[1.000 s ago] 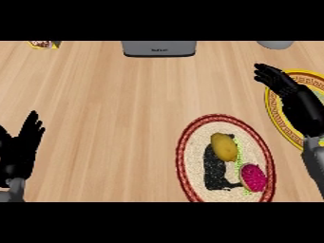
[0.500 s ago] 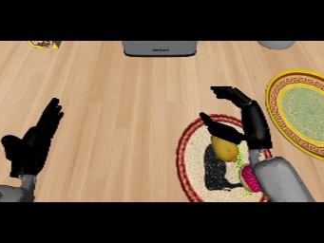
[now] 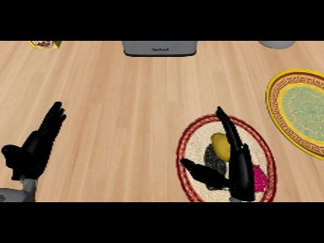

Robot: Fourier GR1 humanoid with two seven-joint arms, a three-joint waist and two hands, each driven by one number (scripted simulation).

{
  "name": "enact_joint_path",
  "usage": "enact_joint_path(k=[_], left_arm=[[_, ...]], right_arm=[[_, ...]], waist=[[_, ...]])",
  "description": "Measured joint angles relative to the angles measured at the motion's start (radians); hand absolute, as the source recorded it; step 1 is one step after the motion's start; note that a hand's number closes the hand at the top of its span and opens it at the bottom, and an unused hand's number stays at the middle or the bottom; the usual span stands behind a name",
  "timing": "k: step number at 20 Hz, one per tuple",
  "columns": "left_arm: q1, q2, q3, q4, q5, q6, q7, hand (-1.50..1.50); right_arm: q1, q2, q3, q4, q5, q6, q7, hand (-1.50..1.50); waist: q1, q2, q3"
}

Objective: Pick the lemon from the placemat and place it in the plate

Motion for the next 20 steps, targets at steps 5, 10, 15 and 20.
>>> enact_joint_path(k=[5, 10, 15, 20], left_arm=[[-0.009, -0.013, 0.015, 0.028, -0.009, -0.02, -0.008, 0.0], [0.003, -0.018, 0.016, 0.023, -0.017, -0.03, -0.024, 0.0], [-0.004, -0.026, 0.021, 0.022, -0.023, -0.039, -0.019, 0.0], [-0.021, -0.042, 0.038, 0.051, -0.044, -0.052, -0.027, 0.0]], right_arm=[[0.085, -0.091, 0.015, -0.136, 0.161, 0.021, 0.194, -1.5], [0.118, -0.181, 0.042, -0.23, 0.311, 0.174, 0.449, -1.5], [0.078, -0.236, 0.043, -0.317, 0.359, 0.398, 0.685, -1.5], [0.046, -0.229, 0.031, -0.348, 0.35, 0.545, 0.829, -1.5]], waist=[[-0.003, 0.0, -0.001], [-0.001, -0.001, -0.002], [0.005, 0.001, -0.001], [0.007, 0.002, 0.0]])
